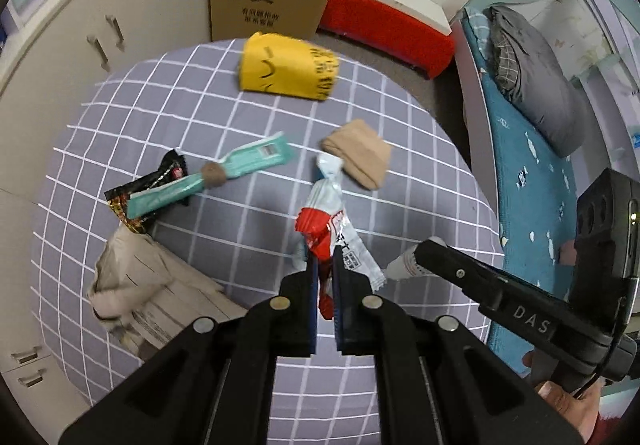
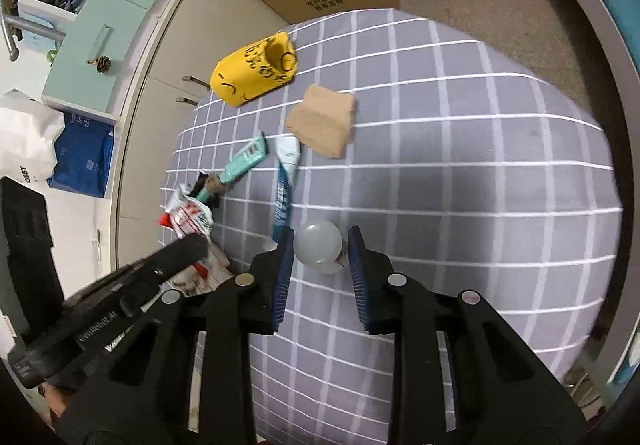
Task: Collect trash
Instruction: 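Carry both items to the basin and open both grippers over it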
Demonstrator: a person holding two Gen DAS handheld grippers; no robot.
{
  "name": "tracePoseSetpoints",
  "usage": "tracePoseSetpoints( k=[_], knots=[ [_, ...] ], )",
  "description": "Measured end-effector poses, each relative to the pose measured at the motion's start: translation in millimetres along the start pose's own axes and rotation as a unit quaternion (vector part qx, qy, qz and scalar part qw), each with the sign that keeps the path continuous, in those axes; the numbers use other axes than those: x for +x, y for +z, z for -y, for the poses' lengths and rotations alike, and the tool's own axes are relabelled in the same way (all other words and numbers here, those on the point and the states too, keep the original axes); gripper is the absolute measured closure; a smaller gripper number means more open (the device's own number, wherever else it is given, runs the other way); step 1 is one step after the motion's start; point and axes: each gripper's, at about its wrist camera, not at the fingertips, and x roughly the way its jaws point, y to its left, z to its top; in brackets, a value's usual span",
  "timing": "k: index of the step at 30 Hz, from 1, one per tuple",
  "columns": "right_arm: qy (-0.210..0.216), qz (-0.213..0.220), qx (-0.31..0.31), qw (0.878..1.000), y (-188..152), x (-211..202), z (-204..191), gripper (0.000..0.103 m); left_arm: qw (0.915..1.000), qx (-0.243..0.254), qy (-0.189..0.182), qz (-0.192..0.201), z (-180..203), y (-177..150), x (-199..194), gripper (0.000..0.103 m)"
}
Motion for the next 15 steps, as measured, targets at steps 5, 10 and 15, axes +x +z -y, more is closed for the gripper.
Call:
tracePoseSetpoints(
  k=[5,10,15],
  knots=[
    [0.015,-0.004,0.003,1.0,-13.1,-22.2,29.8,0.076,0.9996,-0.025,0.016,-0.002,24.2,-22.3,-5.0,0.097],
    [0.026,0.016,0.004,1.0,-18.3,-59.0,51.0,0.076,0.9998,-0.012,0.018,0.001,63.0,-38.8,-10.3,0.097],
    [0.024,0.05,0.015,0.998,-25.3,-111.7,88.9,0.076,0.9997,0.024,-0.002,0.011,124.5,-46.1,-17.2,0.097]
  ],
)
